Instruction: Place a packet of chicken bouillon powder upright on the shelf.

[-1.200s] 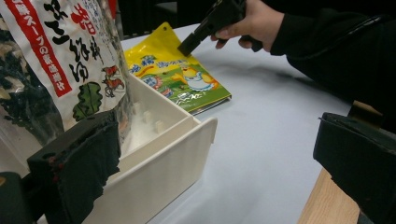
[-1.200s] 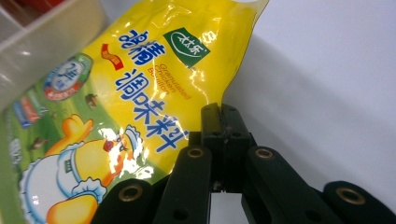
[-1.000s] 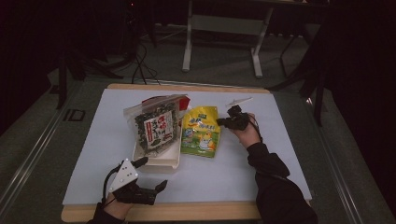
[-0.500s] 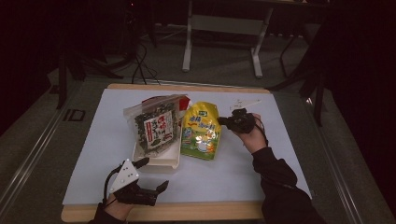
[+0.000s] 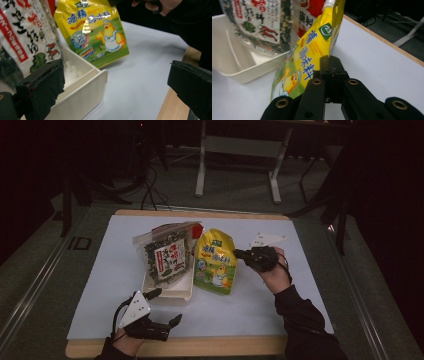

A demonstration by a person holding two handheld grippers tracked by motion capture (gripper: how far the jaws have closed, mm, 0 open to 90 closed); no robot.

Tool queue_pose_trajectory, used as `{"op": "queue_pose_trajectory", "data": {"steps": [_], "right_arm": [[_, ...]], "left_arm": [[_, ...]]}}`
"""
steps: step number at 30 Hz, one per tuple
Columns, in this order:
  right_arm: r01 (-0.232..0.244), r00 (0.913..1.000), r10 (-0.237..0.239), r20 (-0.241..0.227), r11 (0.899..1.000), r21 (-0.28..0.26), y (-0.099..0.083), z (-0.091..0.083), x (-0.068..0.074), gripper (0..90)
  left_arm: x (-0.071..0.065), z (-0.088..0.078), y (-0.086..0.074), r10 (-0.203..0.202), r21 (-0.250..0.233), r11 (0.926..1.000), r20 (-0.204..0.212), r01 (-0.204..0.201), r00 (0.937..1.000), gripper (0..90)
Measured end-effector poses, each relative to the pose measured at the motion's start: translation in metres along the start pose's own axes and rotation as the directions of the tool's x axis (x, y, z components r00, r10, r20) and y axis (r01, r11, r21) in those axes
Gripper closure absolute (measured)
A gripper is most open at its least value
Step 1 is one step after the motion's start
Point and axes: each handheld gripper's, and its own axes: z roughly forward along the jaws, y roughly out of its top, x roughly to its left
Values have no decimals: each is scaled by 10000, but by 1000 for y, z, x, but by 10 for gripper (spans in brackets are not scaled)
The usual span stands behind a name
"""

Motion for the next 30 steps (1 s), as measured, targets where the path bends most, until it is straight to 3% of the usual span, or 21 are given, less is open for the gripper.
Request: {"op": "queue_pose_trajectory", "data": {"steps": [4,9,14,19,23,25,27,30], "right_arm": [[84,9998,-87,-162,9998,-168,-5,-8,8,900],[250,9987,-264,-426,9992,-321,-14,-19,20,900],[802,9958,-816,-405,9962,-347,-17,-27,33,900],[558,9954,-586,-754,9977,-383,-25,-29,29,900],[530,9936,-575,-977,9974,-479,-29,-31,31,900],[628,9923,-677,-1042,9968,-502,-30,-33,34,900],[647,9918,-698,-1067,9966,-505,-31,-35,37,900],[799,9898,-847,-1144,9958,-456,-32,-37,43,900]], "left_arm": [[-3,1,6,252,-435,9987,35,-250,9997,47],[2,9,25,-448,-95,9989,476,453,9979,58],[7,18,37,-338,-97,9994,456,342,9984,74],[2,24,29,-389,-209,9990,729,406,9966,78],[-3,27,22,-278,59,9996,878,274,9957,74],[-4,28,23,-136,164,9998,817,123,9966,73],[-3,29,26,-9,296,9996,497,-6,9988,75],[3,31,33,-9,482,9988,546,-17,9985,107]]}}
